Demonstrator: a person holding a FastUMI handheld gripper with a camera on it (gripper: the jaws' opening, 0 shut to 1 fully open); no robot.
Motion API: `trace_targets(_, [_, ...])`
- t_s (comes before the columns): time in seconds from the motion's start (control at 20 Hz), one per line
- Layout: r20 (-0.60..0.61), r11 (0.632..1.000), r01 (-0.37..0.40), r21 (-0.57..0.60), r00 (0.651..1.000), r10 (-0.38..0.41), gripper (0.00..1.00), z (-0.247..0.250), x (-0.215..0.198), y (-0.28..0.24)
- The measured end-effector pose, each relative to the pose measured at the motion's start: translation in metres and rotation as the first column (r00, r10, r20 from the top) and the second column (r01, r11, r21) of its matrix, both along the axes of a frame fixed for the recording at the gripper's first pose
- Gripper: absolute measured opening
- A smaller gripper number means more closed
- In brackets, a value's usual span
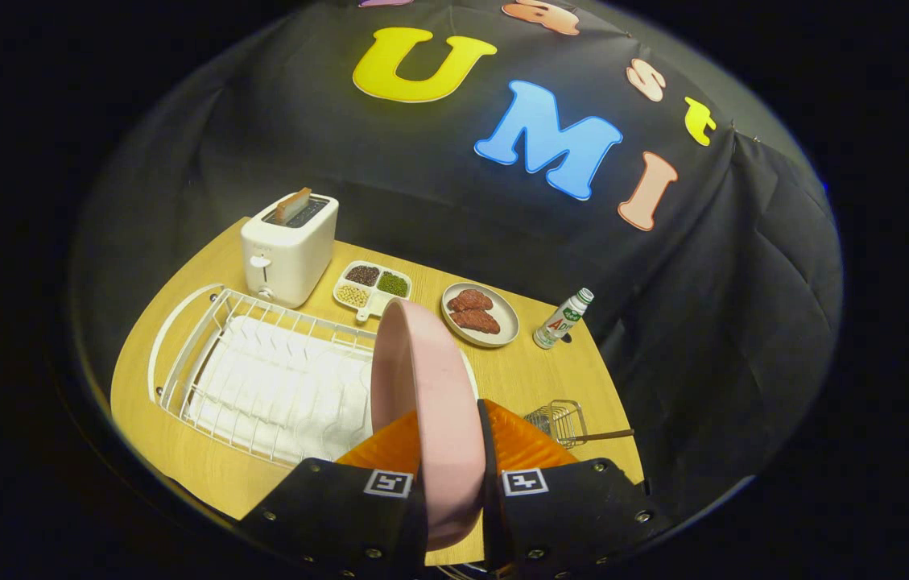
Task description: Take the plate from the dish rack, then take the spoon from the basket and place it into the plate.
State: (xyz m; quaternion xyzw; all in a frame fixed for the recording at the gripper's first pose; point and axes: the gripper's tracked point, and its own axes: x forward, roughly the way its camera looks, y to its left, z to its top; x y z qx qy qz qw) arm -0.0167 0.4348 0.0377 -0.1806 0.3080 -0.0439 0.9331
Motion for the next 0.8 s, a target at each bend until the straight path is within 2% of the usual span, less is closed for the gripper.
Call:
trace_targets(0.3, [-0.007,0.997,-0.055,0.051,0.998,0.055,0.26,-0.005,-0.061,-0.003])
trace_targets(0.6, [-0.087,0.986,-0.109,0.122,0.989,0.120,0.26,-0.061,-0.111,-0.010])
trace_targets(0.8, [-0.120,0.971,-0.149,0.188,0.978,0.173,0.26,-0.099,-0.125,-0.009])
